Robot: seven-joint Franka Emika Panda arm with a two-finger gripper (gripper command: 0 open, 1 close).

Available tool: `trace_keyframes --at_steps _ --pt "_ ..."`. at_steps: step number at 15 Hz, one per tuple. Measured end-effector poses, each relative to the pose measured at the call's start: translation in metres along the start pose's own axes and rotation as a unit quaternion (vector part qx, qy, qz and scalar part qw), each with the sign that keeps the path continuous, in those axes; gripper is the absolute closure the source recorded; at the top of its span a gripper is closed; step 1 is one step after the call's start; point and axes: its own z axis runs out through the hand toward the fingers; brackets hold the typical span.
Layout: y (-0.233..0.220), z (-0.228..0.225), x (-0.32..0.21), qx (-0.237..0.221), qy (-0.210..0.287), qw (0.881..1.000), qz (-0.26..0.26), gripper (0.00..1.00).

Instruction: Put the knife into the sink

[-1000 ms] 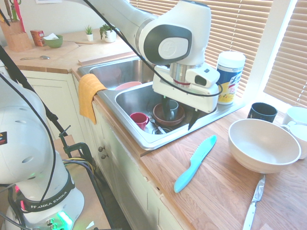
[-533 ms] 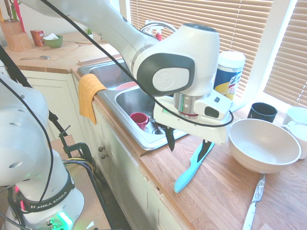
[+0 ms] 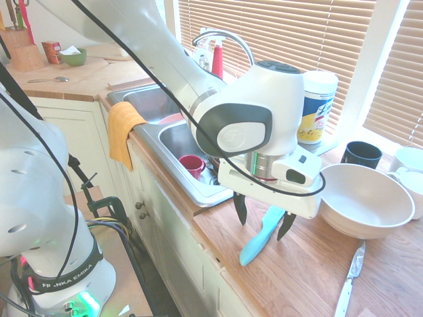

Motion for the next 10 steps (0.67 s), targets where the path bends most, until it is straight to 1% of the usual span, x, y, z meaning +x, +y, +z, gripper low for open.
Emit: trace_keyframes --at_steps 1,10 --pt "0.0001 -0.0001 0.0003 0.000 0.000 1.000 0.000 1.00" --pt "-0.0014 0.0003 0.0012 0.000 0.000 1.000 0.002 1.00"
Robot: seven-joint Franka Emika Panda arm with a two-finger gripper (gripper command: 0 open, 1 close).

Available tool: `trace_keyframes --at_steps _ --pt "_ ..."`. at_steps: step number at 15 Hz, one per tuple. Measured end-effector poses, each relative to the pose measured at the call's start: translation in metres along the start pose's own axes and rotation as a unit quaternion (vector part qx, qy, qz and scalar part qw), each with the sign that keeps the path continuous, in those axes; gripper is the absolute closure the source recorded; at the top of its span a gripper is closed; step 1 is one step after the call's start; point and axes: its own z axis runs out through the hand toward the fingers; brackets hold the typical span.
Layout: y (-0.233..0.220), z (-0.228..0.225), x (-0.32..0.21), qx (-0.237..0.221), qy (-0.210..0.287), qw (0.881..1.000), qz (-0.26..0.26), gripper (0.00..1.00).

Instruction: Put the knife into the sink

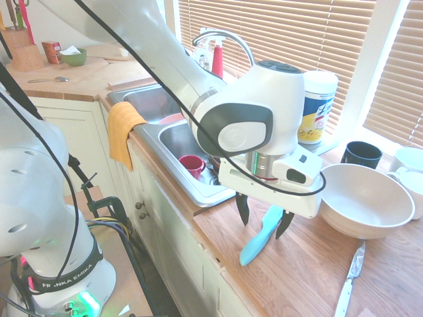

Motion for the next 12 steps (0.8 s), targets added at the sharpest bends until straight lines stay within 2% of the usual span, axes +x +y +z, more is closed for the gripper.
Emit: trace_keyframes --at_steps 12 --pt "-0.0007 -0.0001 0.0004 0.000 0.000 1.000 0.004 1.00"
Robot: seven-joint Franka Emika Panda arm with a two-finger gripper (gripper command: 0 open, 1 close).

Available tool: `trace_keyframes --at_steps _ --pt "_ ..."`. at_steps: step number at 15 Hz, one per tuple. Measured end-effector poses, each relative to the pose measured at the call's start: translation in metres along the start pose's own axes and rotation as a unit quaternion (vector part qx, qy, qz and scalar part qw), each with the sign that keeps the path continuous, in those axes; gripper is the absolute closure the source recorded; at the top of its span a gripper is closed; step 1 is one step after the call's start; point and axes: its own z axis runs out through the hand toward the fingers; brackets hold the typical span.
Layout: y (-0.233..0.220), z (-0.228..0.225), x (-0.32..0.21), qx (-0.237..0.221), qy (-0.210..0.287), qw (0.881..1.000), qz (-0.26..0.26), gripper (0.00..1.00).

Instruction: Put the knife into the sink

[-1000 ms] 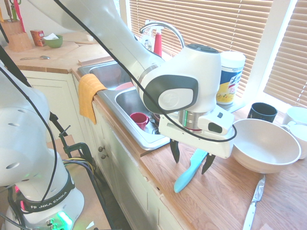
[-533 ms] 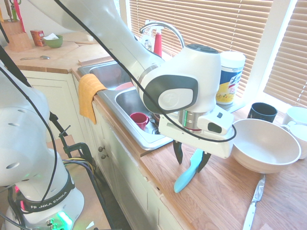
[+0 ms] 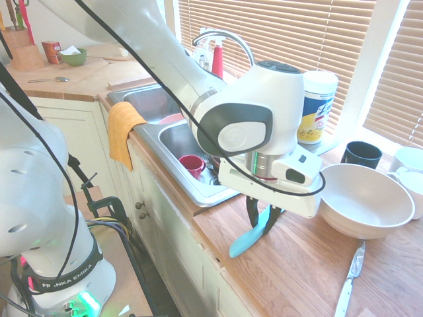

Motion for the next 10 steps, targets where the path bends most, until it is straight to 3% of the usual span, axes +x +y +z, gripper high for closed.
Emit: trace_keyframes --at_steps 10 --pt "-0.012 -0.019 0.009 0.005 0.005 1.000 0.024 1.00"
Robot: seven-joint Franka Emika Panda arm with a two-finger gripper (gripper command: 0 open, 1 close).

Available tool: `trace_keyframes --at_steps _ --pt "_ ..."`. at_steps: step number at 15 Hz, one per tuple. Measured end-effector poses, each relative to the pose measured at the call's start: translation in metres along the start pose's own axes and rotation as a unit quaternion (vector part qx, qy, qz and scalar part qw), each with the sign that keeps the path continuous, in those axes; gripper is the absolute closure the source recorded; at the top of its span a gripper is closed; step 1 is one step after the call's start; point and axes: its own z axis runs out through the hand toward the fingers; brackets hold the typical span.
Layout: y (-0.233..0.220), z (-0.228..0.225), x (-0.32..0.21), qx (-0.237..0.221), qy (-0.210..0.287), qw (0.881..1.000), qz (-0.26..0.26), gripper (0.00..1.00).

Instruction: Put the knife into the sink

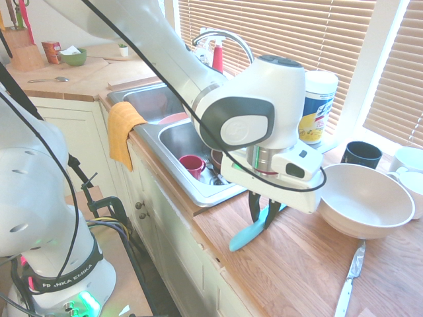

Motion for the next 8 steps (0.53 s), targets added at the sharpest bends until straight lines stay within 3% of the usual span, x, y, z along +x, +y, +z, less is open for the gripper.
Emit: trace_keyframes --at_steps 8 --pt "-0.037 -0.091 0.015 0.031 0.034 0.999 0.026 1.00"
